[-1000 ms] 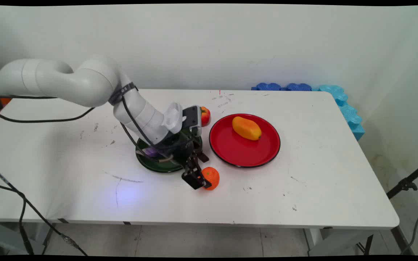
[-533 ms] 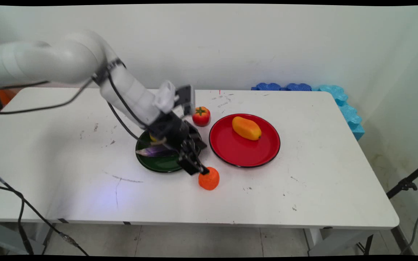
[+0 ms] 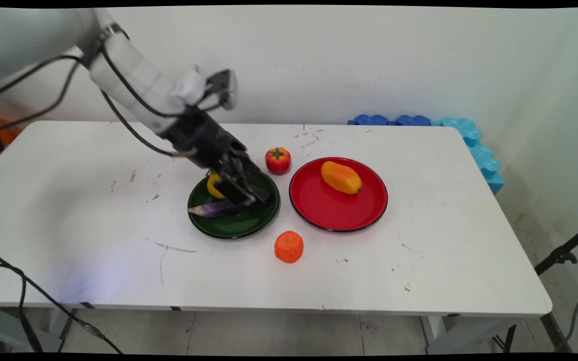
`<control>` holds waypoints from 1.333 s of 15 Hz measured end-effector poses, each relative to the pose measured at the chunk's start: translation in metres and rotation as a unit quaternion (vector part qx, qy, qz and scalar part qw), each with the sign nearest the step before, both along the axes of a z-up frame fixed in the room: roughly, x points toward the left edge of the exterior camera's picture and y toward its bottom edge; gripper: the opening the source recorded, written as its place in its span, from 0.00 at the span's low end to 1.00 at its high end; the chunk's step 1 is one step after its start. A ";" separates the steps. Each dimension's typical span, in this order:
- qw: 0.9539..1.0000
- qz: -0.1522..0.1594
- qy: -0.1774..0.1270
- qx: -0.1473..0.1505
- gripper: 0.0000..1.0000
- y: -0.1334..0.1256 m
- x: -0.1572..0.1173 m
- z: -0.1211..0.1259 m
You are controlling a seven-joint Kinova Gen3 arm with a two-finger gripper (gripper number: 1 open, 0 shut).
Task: Pick up the eggplant from the green plate
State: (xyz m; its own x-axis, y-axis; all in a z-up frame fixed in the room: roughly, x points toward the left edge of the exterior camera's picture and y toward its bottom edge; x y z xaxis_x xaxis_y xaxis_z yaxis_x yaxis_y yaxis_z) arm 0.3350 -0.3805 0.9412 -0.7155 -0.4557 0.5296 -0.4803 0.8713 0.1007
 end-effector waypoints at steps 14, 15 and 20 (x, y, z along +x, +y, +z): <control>0.992 0.076 -0.095 0.037 1.00 -0.048 0.051 -0.027; 0.992 0.075 -0.099 0.037 1.00 -0.051 0.050 -0.031; 0.992 0.059 -0.106 0.032 1.00 -0.061 0.038 -0.055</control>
